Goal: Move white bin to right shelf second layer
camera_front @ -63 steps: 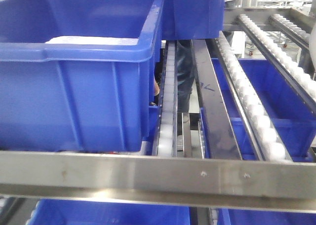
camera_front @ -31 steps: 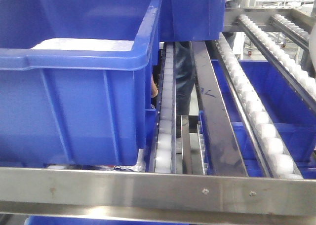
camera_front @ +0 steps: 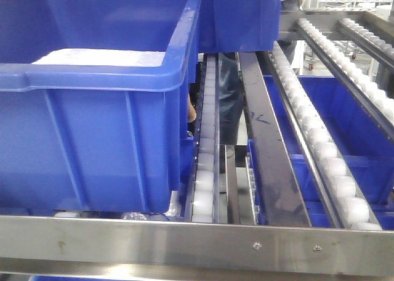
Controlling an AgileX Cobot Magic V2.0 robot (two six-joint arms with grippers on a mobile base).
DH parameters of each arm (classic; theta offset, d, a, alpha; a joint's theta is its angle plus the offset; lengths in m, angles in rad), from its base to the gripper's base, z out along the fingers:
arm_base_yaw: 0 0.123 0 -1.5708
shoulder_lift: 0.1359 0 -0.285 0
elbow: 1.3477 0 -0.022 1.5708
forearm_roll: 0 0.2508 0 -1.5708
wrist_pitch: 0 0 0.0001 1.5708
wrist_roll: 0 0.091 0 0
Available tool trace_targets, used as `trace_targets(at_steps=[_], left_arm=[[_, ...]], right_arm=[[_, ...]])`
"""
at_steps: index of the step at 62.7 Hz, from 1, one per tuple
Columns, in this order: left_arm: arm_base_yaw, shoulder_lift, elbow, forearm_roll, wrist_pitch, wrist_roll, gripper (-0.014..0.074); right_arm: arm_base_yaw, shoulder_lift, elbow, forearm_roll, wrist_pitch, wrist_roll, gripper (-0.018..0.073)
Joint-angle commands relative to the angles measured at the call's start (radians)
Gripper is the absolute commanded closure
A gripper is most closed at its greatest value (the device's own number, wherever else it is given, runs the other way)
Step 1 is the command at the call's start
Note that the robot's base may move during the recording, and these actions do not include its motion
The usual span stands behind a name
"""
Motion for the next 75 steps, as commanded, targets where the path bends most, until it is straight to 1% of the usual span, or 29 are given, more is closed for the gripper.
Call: trace_targets(at_steps=[1, 14, 23, 32, 40, 75], left_arm=[[0.001, -0.016, 0.027, -0.007, -0.081, -0.004, 0.0512], [0.001, -0.016, 0.027, -0.007, -0.081, -0.004, 0.0512], [0.001, -0.016, 0.027, -0.007, -0.081, -0.004, 0.0512], [0.001, -0.016, 0.027, -0.007, -0.081, -0.004, 0.0512], [0.001, -0.016, 0.027, -0.007, -0.081, -0.004, 0.0512], [0.001, -0.016, 0.027, -0.007, -0.081, -0.004, 0.0512]], right_arm=[[-0.005, 0.079, -0.028, -0.029, -0.139, 0.01, 0.051], [-0.005, 0.304, -0.028, -0.031, -0.309, 0.012, 0.051], [-0.009, 0.45, -0.028, -0.025, -0.371, 0.018, 0.051], [-0.05, 0.526, -0.028, -0.012, -0.428, 0.02, 0.051], [-0.098, 0.532, -0.028, -0.012, -0.438, 0.02, 0.051], [-0.108, 0.618, -0.027, -0.013, -0.448, 0.018, 0.051]])
